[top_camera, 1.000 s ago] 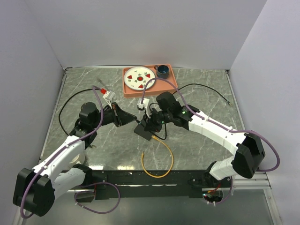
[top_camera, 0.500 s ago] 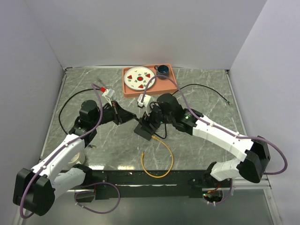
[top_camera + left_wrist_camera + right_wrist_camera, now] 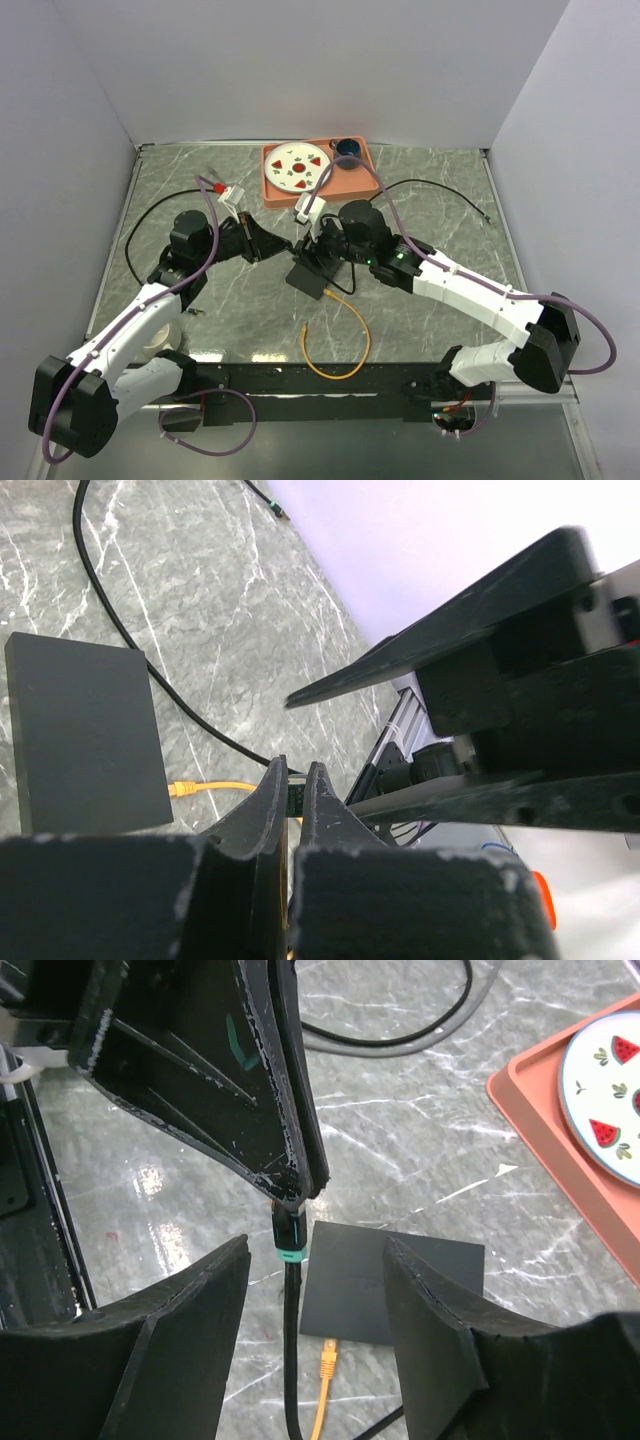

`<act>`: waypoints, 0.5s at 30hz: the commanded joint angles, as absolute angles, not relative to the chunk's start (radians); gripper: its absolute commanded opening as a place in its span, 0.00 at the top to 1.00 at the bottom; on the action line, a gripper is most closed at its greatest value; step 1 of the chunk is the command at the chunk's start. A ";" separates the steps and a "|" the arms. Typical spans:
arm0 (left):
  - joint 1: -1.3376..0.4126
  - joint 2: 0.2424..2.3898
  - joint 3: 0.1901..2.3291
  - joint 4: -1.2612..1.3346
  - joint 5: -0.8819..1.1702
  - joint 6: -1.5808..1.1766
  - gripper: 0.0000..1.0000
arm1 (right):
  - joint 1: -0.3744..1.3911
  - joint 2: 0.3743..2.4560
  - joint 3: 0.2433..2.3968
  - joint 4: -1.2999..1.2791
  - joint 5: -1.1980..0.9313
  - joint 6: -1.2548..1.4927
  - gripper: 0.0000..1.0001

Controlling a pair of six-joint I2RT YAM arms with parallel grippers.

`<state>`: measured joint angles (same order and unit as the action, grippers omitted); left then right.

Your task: Insert the plug into the switch port

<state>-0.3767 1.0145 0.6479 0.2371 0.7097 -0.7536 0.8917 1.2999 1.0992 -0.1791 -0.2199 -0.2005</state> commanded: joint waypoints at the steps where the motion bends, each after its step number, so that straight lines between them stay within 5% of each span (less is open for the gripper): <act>1: -0.380 1.011 0.692 0.242 0.704 -0.758 0.99 | 0.903 1.324 1.129 -0.135 -0.225 -0.201 0.38; 15: -0.380 1.012 0.693 0.252 0.713 -0.765 0.99 | 0.911 1.347 1.126 -0.103 -0.227 -0.187 0.53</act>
